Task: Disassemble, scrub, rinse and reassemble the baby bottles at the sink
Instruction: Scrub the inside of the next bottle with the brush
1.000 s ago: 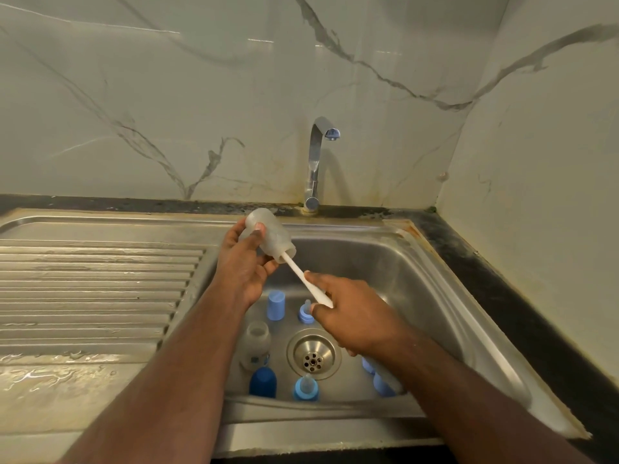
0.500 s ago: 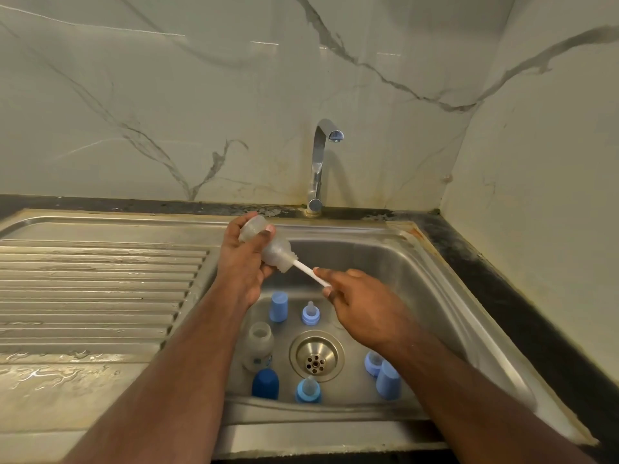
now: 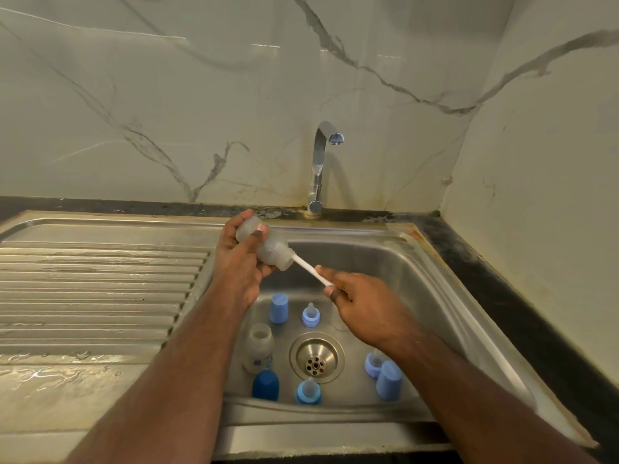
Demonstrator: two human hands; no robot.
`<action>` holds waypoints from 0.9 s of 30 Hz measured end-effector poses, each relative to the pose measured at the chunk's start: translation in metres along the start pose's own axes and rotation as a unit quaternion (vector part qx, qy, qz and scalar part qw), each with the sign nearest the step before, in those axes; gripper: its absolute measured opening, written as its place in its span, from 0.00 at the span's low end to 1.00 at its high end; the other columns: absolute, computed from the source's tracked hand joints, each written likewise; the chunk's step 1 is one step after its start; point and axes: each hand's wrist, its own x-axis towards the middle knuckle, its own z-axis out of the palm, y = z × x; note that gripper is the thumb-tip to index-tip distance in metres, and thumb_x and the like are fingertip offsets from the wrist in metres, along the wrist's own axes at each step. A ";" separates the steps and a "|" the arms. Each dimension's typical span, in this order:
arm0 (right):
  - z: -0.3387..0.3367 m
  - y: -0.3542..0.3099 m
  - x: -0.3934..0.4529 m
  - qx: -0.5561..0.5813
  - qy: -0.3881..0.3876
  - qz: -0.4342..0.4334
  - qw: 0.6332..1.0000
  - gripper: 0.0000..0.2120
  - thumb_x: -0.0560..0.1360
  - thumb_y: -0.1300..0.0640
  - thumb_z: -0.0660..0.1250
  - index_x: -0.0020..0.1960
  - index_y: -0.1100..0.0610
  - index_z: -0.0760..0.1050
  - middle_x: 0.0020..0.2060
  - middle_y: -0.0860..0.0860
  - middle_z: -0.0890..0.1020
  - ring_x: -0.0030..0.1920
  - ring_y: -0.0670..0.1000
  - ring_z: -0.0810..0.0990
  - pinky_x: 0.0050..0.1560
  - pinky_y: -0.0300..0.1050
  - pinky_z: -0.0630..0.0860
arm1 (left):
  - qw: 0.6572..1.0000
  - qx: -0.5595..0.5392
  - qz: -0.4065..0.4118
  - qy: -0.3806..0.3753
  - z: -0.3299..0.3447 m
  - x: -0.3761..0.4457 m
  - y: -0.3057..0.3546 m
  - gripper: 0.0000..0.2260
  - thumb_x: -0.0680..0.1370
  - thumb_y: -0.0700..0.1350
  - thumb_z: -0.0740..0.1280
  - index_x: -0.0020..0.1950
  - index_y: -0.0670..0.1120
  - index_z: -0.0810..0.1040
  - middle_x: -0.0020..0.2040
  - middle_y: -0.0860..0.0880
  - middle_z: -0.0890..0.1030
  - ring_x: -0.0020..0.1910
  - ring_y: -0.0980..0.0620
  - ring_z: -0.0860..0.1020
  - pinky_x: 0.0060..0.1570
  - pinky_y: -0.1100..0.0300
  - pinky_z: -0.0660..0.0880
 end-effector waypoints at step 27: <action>-0.005 -0.011 -0.006 -0.027 -0.039 0.025 0.999 0.20 0.84 0.49 0.57 0.75 0.37 0.65 0.43 0.41 0.79 0.34 0.42 0.75 0.33 0.33 0.67 | 1.000 -0.011 -0.012 0.025 -0.005 0.000 0.003 0.14 0.79 0.38 0.71 0.61 0.52 0.78 0.67 0.44 0.72 0.62 0.38 0.77 0.46 0.37 0.82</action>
